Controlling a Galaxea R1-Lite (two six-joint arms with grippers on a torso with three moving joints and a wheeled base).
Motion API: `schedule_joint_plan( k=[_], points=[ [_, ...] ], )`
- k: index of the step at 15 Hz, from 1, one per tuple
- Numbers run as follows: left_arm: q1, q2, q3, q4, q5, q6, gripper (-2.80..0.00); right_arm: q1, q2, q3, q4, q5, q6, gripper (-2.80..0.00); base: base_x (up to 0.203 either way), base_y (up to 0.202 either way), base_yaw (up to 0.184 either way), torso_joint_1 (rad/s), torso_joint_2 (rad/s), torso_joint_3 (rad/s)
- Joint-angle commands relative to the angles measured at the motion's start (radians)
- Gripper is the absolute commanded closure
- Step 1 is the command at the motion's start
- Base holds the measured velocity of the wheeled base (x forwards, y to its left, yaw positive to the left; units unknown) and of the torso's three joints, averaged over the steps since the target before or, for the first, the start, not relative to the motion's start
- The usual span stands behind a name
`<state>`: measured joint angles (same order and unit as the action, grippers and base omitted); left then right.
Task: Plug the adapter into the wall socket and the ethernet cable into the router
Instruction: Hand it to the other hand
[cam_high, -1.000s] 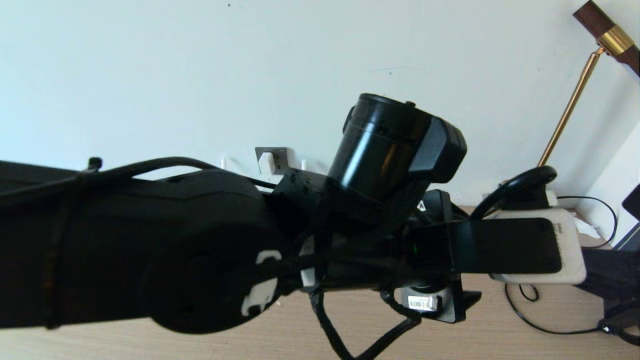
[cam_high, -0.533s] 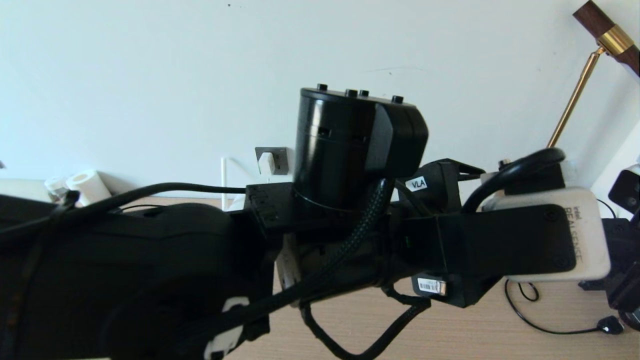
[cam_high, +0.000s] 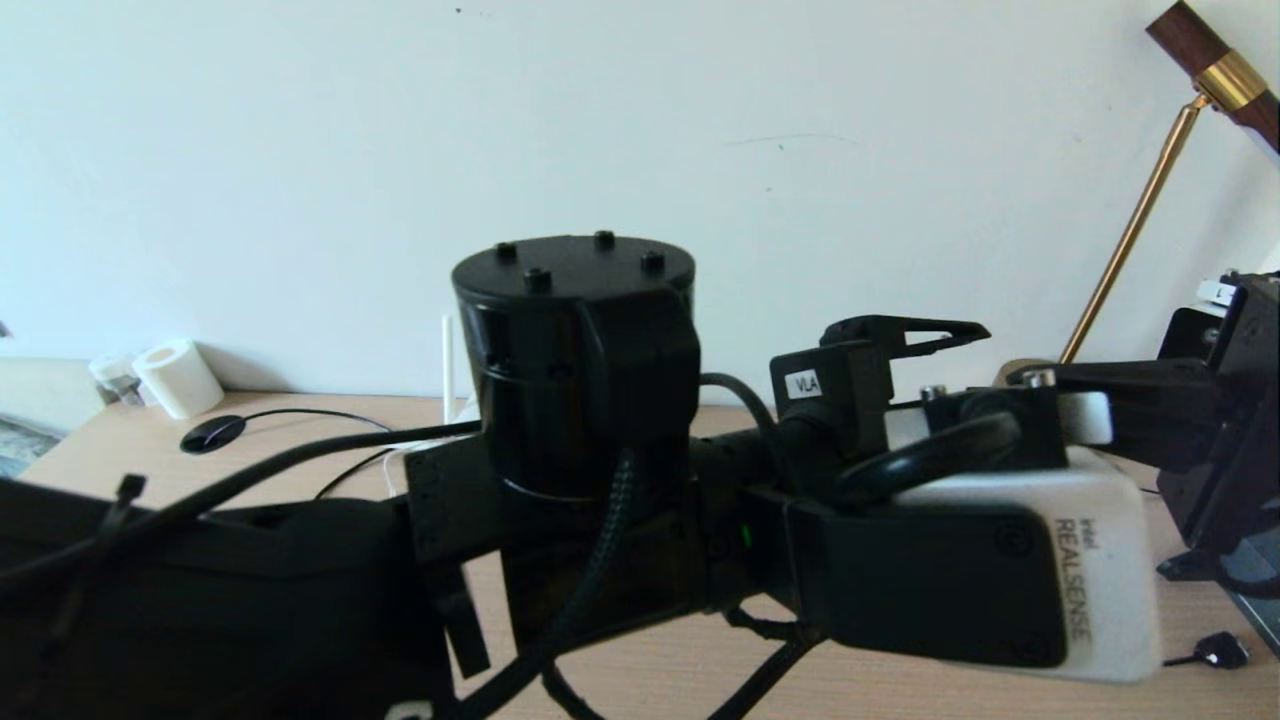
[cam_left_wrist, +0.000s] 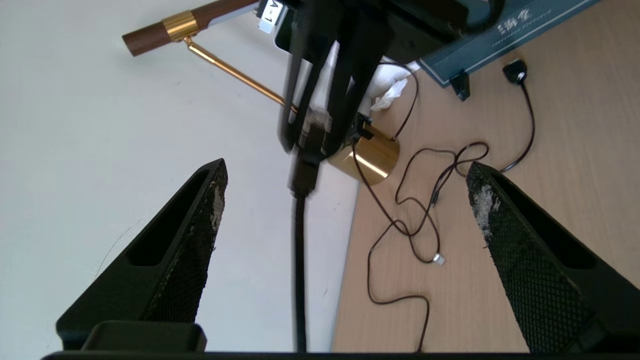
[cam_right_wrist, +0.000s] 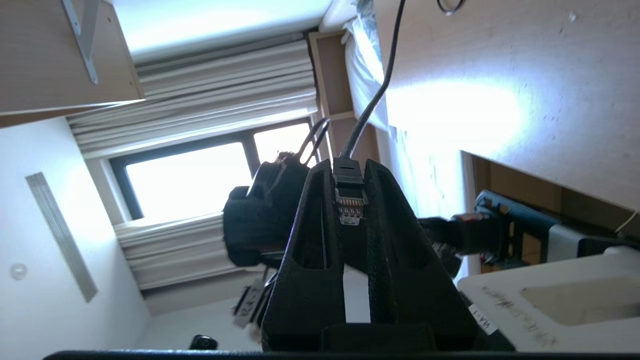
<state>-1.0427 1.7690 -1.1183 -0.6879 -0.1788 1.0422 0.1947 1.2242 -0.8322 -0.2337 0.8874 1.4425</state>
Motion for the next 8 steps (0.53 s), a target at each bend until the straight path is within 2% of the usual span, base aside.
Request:
schedule_joint_plan(
  k=[1, 4, 6, 8],
  points=[
    [0.026, 0.002, 0.044, -0.058, -0.015, 0.011, -2.80, 0.000, 0.029, -0.020, 0.008, 0.017, 0.025, 0.00, 0.000, 0.000, 0.000, 0.000, 0.00, 0.000],
    [0.040, 0.016, 0.042, -0.101, -0.022, 0.030, -2.80, 0.000, 0.031, -0.036, 0.092, 0.069, 0.024, 0.00, 0.000, 0.000, 0.000, 0.000, 0.00, 0.000],
    [0.056, 0.024, 0.032, -0.136, -0.029, 0.059, -2.80, 0.000, 0.031, -0.037, 0.097, 0.074, 0.024, 0.00, 0.000, 0.000, 0.000, 0.000, 0.00, 0.000],
    [0.057, 0.025, 0.034, -0.138, -0.044, 0.062, -2.80, 0.000, 0.034, -0.036, 0.097, 0.085, 0.023, 0.00, 0.000, 0.000, 0.000, 0.000, 0.00, 0.000]
  ],
)
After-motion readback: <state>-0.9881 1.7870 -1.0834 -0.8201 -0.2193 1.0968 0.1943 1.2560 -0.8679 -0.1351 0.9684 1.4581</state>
